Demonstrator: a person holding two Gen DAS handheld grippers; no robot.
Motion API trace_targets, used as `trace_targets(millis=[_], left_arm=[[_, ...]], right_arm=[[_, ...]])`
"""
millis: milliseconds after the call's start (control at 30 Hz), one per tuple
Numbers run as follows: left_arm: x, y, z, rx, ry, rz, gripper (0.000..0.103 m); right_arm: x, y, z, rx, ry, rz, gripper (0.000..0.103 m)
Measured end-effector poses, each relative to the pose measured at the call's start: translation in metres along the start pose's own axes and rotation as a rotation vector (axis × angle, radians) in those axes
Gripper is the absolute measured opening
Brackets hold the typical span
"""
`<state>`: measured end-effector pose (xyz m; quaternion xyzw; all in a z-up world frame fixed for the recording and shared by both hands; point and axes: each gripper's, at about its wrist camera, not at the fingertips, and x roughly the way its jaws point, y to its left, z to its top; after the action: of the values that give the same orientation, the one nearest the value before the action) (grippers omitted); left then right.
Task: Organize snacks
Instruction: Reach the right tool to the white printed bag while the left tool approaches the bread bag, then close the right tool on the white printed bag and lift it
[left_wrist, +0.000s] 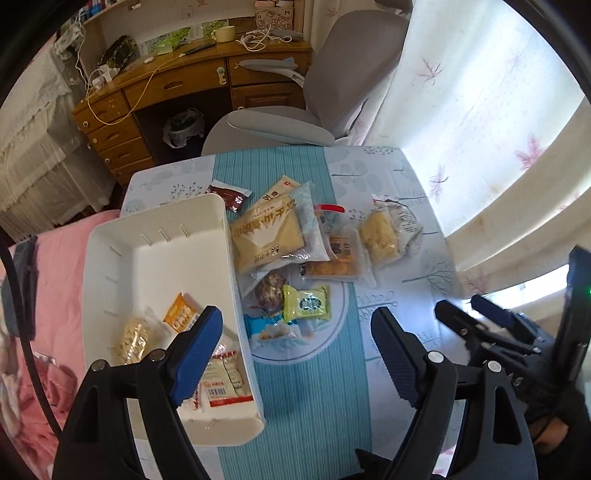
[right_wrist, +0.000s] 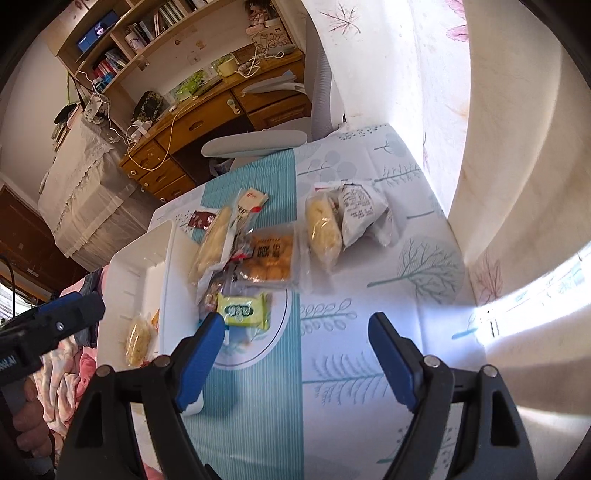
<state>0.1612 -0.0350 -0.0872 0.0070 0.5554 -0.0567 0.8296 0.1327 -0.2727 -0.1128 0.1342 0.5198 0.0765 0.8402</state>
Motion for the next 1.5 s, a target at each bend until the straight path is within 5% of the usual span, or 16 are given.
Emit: trace_targets(millis=[700,1233,1400,1500], left_arm=[[0.116,-0.03,0.041,0.197,0.069,0.341,0.082],[0.155,-0.037,0.054,0.281,0.092,0.32,0.082],[0.161,-0.032,0.057,0.277,0.097,0.308,0.089],[0.165,-0.026,0.058,0.256,0.087,0.265,0.089]], right_arm=[[0.091,-0.059,0.087,0.048,-0.026,-0.112,0.081],[0.152,-0.074,0.092,-0.007,0.033,-0.112,0.081],[0.163,-0.07,0.093,-0.041,0.033,-0.091,0.08],[0.167,-0.068,0.093,-0.041,0.041,-0.062,0.071]])
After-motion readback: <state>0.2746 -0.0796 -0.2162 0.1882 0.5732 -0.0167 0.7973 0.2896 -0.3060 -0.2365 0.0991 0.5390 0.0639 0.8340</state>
